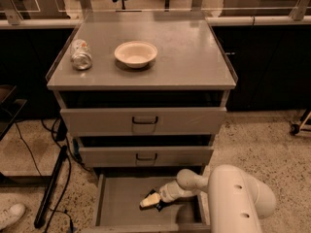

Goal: Pick rxbar blueberry from bottom drawer and place on counter

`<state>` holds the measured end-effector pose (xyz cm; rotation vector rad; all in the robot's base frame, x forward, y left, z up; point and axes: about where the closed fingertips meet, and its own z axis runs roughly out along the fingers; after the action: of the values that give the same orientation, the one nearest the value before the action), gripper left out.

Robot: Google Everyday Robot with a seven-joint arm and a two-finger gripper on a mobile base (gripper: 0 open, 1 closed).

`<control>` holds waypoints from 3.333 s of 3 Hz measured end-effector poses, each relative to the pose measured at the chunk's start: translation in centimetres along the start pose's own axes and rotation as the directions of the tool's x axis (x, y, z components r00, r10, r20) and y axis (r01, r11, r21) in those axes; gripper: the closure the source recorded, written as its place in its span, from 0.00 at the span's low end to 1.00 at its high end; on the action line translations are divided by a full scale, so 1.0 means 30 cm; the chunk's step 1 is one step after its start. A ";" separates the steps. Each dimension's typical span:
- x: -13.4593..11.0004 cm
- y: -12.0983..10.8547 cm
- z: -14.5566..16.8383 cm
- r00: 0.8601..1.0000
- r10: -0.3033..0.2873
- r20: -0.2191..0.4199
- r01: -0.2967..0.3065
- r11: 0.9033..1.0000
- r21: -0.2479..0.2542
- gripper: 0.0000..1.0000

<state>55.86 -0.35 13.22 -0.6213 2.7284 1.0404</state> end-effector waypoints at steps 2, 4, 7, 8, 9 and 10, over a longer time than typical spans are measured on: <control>0.000 0.000 0.000 1.000 0.000 0.000 0.000 1.000 0.000 0.70; 0.000 0.000 0.000 1.000 0.000 0.000 0.000 1.000 0.000 1.00; 0.000 0.000 0.001 1.000 0.000 0.000 0.000 1.000 0.000 0.50; 0.001 0.000 0.001 1.000 0.000 0.000 0.000 1.000 0.000 0.27; 0.001 0.000 0.001 1.000 0.000 0.000 0.000 1.000 0.000 0.04; 0.001 0.001 0.001 1.000 0.000 -0.001 0.000 1.000 0.000 0.00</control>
Offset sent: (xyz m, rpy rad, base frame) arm 0.0000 0.0000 0.0000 0.0000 0.0000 0.0000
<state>55.83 -0.32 13.20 -0.6217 2.7287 1.0411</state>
